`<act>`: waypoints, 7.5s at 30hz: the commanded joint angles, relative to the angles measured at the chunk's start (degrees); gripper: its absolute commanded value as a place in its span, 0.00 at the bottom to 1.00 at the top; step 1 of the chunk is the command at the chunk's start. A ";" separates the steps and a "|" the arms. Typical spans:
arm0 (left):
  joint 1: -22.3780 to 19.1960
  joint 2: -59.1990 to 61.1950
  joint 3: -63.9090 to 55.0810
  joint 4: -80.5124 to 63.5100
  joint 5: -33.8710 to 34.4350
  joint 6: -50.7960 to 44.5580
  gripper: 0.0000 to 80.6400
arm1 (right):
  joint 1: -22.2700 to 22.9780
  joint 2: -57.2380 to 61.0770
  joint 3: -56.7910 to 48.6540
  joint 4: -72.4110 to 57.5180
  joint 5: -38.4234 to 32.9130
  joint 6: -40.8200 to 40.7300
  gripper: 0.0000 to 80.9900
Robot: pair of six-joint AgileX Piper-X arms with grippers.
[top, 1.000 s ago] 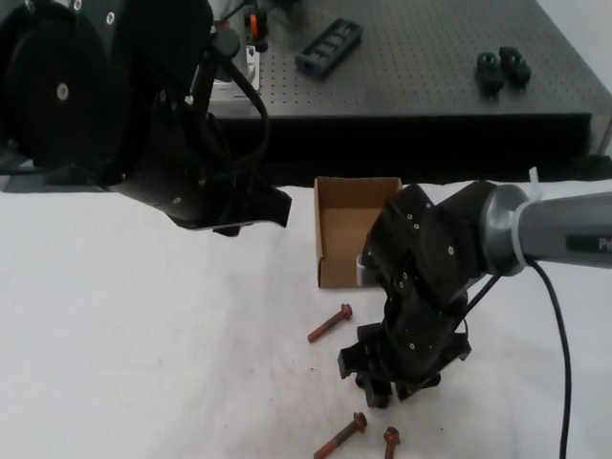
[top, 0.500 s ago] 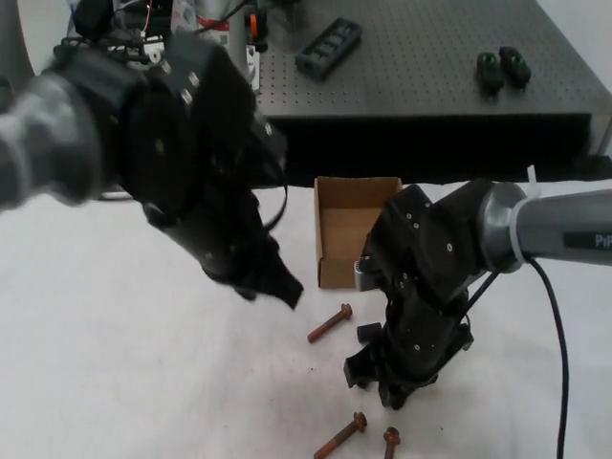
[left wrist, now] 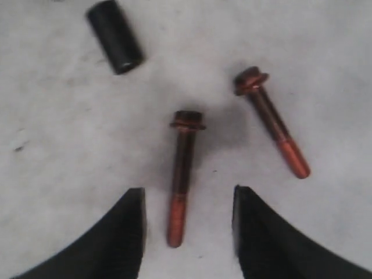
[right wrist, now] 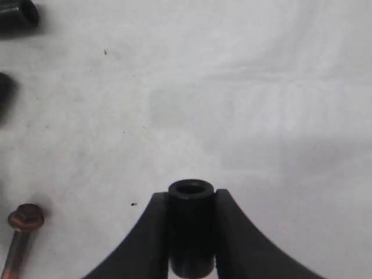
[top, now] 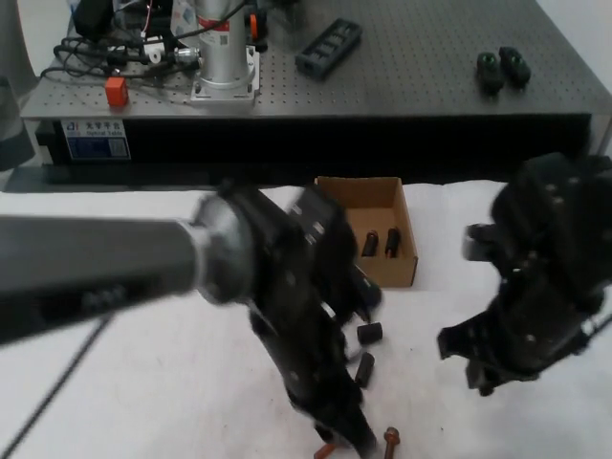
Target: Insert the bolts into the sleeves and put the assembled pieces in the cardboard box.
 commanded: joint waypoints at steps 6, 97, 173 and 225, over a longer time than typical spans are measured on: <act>-3.99 5.83 -0.99 -4.06 -5.20 1.30 0.41 | -0.60 -7.74 3.30 1.63 -1.52 0.15 0.00; 12.94 -33.80 23.62 -62.43 40.22 -56.32 0.00 | 23.01 -28.28 18.77 -66.64 -23.97 30.68 0.00; 18.13 -35.92 13.81 -2.36 -3.91 -19.18 0.60 | 16.49 25.99 -26.98 6.13 2.27 3.29 0.45; 11.85 9.90 -26.03 12.99 0.50 11.58 0.52 | 1.07 -18.87 0.15 10.27 -5.61 -2.20 0.00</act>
